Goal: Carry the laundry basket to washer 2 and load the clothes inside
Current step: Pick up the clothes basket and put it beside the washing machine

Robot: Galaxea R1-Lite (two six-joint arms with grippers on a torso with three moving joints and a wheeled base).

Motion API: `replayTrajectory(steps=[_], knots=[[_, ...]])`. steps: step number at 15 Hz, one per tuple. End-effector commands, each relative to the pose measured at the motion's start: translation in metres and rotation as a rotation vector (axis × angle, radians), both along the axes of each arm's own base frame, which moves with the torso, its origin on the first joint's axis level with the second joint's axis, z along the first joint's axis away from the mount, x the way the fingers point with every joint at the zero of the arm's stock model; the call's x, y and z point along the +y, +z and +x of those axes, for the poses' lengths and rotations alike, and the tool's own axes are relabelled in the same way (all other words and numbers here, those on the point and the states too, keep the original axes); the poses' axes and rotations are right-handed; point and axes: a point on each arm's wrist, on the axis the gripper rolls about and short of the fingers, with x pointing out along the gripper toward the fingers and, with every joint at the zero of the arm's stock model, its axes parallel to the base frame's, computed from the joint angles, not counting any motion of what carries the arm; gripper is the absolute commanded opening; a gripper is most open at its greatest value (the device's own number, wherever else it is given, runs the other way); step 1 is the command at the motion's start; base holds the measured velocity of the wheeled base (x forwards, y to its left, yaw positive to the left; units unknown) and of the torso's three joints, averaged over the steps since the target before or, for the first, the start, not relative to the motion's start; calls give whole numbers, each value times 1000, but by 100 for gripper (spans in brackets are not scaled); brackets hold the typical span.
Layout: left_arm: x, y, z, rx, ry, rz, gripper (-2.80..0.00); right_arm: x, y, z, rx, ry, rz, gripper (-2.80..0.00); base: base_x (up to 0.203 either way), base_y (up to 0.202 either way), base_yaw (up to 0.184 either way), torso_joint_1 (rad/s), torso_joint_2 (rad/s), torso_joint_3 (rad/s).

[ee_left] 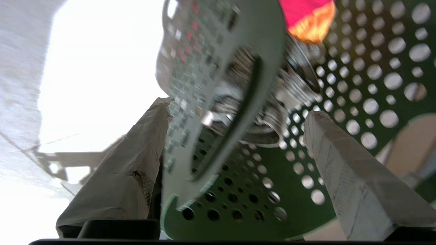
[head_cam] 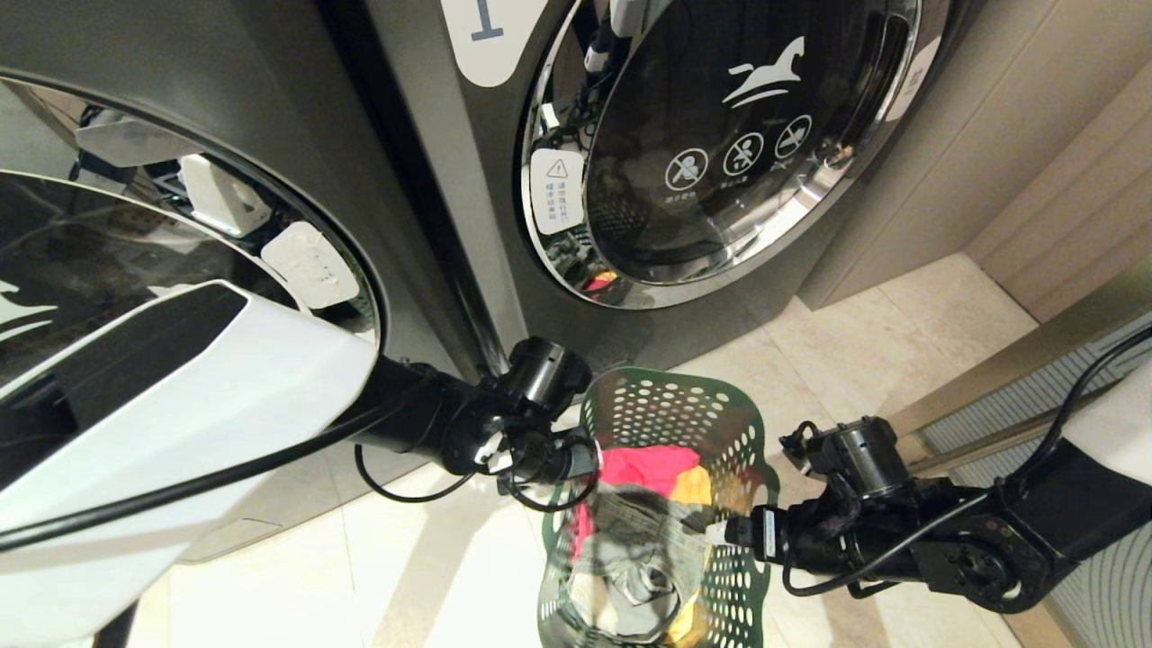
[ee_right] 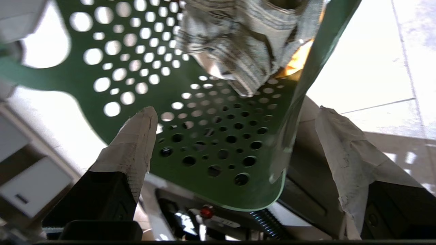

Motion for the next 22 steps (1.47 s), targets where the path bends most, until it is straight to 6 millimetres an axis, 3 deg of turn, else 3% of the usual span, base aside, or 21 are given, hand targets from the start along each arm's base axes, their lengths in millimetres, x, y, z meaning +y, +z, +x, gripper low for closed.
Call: replayTrajectory(steps=[1,4,9,10,13,16,22], knots=[[6,0,2,-24,32,40,0,3,-22,7,49,-11,-34,0,0,0,0,0,0,0],[14,3,2,-106,73,141,0,5,-26,14,41,-33,-65,0,0,0,0,0,0,0],[23,56,-9,-221,81,49,0,5,-32,19,24,-56,-129,0,0,0,0,0,0,0],[26,66,-11,-240,83,34,0,5,-32,19,20,-60,-138,-280,0,0,0,0,0,0],[37,92,-19,-288,97,2,0,6,-32,22,36,-45,-164,-280,0,0,0,0,0,0],[44,98,-21,-299,110,-3,0,4,-36,27,29,-26,-277,-280,0,0,0,0,0,0],[48,98,-22,-296,115,-3,0,-32,-28,60,-56,-17,-417,-280,0,0,0,0,0,0]])
